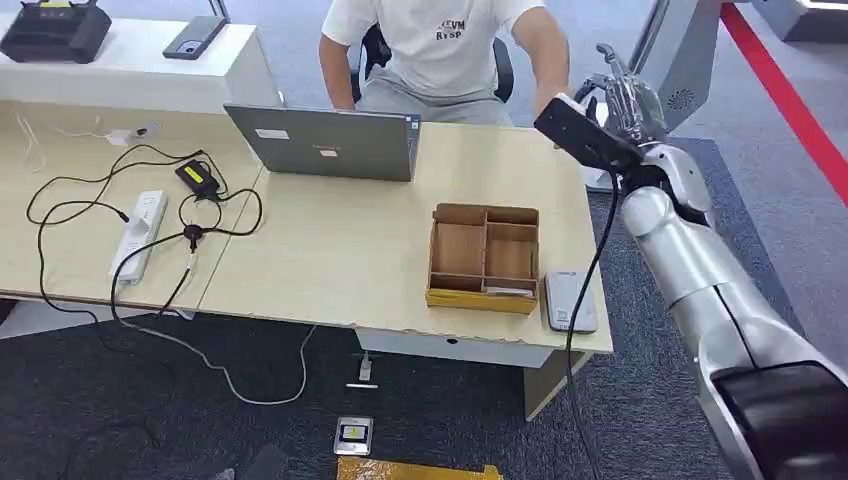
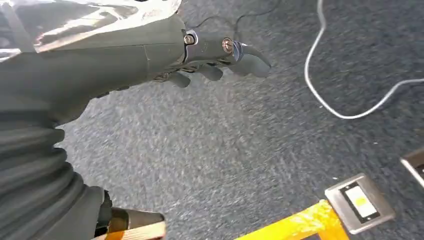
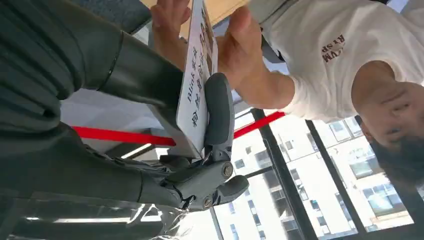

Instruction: Pass the card to the sensor for recognition and then transmit it.

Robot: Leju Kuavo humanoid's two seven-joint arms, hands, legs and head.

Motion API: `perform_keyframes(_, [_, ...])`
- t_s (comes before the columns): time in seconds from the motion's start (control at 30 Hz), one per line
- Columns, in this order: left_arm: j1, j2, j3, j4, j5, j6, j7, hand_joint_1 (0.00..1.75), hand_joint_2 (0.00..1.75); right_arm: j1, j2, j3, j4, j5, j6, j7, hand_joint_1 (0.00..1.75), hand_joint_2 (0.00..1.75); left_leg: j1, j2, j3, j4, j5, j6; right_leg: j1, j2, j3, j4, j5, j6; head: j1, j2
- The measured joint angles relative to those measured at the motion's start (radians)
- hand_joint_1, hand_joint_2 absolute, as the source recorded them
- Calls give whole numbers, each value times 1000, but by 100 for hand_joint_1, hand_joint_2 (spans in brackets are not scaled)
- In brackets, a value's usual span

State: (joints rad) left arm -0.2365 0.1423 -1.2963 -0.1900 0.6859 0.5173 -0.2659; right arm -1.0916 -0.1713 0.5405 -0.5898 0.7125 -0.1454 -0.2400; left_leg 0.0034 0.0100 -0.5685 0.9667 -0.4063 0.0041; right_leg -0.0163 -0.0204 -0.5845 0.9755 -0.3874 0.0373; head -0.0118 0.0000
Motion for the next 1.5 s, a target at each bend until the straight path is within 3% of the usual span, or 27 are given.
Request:
perform_keyframes(0.33, [-16, 2, -17, 0, -10, 3, 13, 0, 175, -84, 66, 33, 124, 63, 32, 53, 175, 175, 0, 0, 0, 0, 0, 0, 0, 0, 0, 0, 0, 0, 0, 0])
perform_keyframes(0.37, [-15, 2, -17, 0, -8, 3, 13, 0, 175, -86, 71, 37, 131, 71, 32, 60, 99, 175, 0, 0, 0, 0, 0, 0, 0, 0, 0, 0, 0, 0, 1, 0])
perform_keyframes(0.4, [-15, 2, -17, 0, -5, 3, 13, 0, 175, -87, 77, 40, 137, 76, 31, 64, 7, 175, 0, 0, 0, 0, 0, 0, 0, 0, 0, 0, 0, 0, 1, 0])
perform_keyframes(0.43, [-14, 2, -18, 0, -2, 4, 13, 0, 175, -88, 82, 43, 144, 79, 31, 69, 0, 175, 0, 0, 0, 0, 0, 0, 0, 0, 0, 0, 0, 0, 1, 0])
perform_keyframes(0.67, [-6, 2, -18, 0, 8, 14, 13, 0, 175, -88, 114, 62, 178, 82, 7, 81, 0, 175, 0, 0, 0, 0, 0, 0, 0, 0, 0, 0, 0, 0, 0, 0])
perform_keyframes(0.9, [6, 2, -17, 0, 20, 32, 10, 0, 175, -94, 119, 68, 204, 21, 12, 51, 0, 175, 0, 0, 0, 0, 0, 0, 0, 0, 0, 0, 0, 0, 0, 0])
perform_keyframes(0.97, [12, 2, -17, 0, 27, 40, 10, 0, 175, -104, 119, 59, 209, -49, 72, 46, 0, 175, 0, 0, 0, 0, 0, 0, 0, 0, 0, -1, 0, 0, 0, 0])
perform_keyframes(1.07, [19, 2, -17, 0, 34, 39, 12, 0, 175, -113, 119, 13, 213, -223, 250, 46, 0, 175, 0, 0, 0, 0, 0, 0, 0, 0, 0, -1, 0, 0, 1, 0])
perform_keyframes(1.13, [22, 2, -17, 0, 37, 37, 11, 0, 175, -112, 120, -15, 211, -289, 326, 37, 0, 175, 0, 0, 0, 0, 0, 0, 0, 0, 0, -1, 0, 0, 0, 0])
perform_keyframes(1.3, [30, 2, -11, 0, 58, 37, 6, 0, 175, -61, 120, -66, 169, -392, 409, 28, 0, 175, 0, 0, 1, 0, 0, 0, 1, 0, 0, -1, 0, 0, 0, 0])
perform_keyframes(1.5, [52, 1, 0, 0, 90, 39, -9, 0, 175, 91, 90, -85, 57, -570, 463, 91, 0, 175, 0, 0, 1, 0, 0, 0, 1, 0, 0, -1, 0, 0, 1, 0])
